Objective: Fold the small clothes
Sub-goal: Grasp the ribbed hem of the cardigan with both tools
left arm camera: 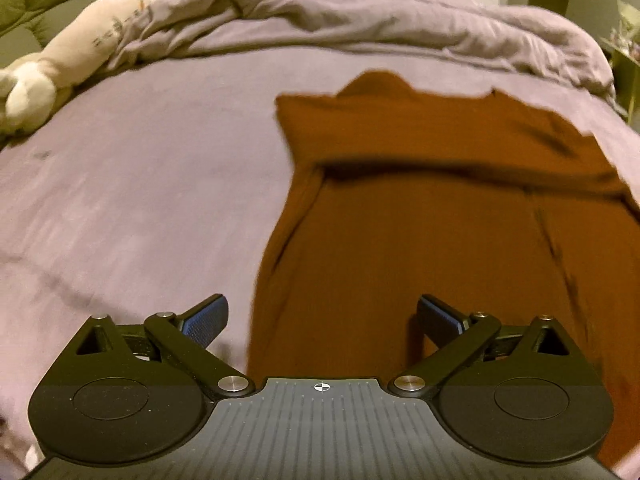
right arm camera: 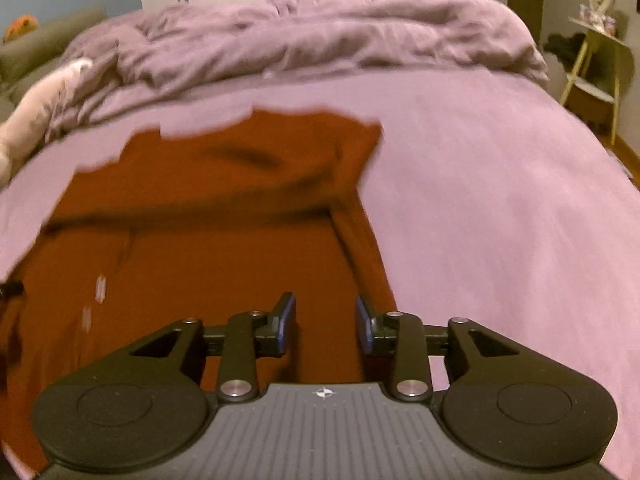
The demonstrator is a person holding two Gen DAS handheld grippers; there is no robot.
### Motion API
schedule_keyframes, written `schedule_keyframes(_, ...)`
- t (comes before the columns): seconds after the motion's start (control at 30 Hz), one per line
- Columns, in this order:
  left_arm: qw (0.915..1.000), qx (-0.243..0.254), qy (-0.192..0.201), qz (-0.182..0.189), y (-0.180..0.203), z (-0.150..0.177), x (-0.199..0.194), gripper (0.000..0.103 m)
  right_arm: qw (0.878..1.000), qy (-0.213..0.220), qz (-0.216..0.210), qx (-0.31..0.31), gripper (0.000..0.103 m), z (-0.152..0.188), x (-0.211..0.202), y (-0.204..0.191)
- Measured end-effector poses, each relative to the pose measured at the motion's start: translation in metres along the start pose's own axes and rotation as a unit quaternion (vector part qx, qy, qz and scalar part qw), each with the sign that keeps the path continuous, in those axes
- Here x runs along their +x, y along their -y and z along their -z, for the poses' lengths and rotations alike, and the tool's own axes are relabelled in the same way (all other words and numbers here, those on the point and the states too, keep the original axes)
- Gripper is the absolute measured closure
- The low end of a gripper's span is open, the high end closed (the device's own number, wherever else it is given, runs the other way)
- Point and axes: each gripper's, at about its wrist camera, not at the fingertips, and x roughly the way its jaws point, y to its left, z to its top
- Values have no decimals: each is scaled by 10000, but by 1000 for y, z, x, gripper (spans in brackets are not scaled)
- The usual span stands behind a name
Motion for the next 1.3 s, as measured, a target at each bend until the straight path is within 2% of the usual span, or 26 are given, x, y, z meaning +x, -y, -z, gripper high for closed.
schedule_keyframes(0.17,9989,-66,-457,123,-14,43,-19,0,9995,-127,-29,287,69,66,-49,12)
schedule_keyframes(0.23,9983,-65,-550,202,-16,55,-23,0,9990,-196,-91,399,69,75,-59,13)
schedule_keyframes(0.33,9963,-266,-694,436,-20,63,-23,0,9995,-252,-61,201,65,81,-67,9)
schedule_keyframes(0.4,9945,-393,-750,618,-22,64,-22,5,9992,-341,79,185,65,83,-66,8)
schedule_keyframes(0.5,9942,-455,-746,620,-25,68,-22,14,9984,-472,124,272,65,87,-66,9)
schedule_keyframes(0.6,9931,-466,-756,767,-28,68,-25,29,9976,-568,122,387,65,94,-64,13)
schedule_keyframes(0.67,9919,-449,-776,895,-29,67,-26,45,9965,-613,5,566,65,99,-64,18)
schedule_keyframes(0.7,9914,-472,-793,926,-30,66,-27,49,9966,-603,-18,561,66,101,-64,18)
schedule_keyframes(0.73,9904,-515,-816,987,-31,65,-27,59,9969,-596,-11,522,71,101,-64,17)
schedule_keyframes(0.77,9884,-603,-839,1115,-34,64,-27,71,9971,-581,-74,489,81,101,-65,17)
schedule_keyframes(0.83,9826,-844,-900,1388,-39,63,-26,84,9953,-606,-354,664,88,99,-65,20)
schedule_keyframes(0.9,9806,-928,-935,1452,-41,63,-24,84,9925,-618,-541,900,88,99,-64,27)
schedule_keyframes(1.07,9756,-986,-1000,1685,-43,64,-20,71,9858,-728,-773,1299,85,99,-59,41)
schedule_keyframes(1.17,9741,-940,-1072,1754,-42,62,-17,69,9798,-846,-1048,1479,81,100,-55,46)
schedule_keyframes(1.23,9734,-911,-1112,1786,-41,61,-16,72,9756,-879,-1212,1605,81,101,-51,48)
schedule_keyframes(1.27,9742,-855,-1146,1747,-41,59,-16,82,9739,-884,-1265,1661,81,101,-50,49)
schedule_keyframes(1.3,9745,-806,-1172,1734,-40,58,-16,86,9722,-895,-1318,1714,81,101,-48,50)
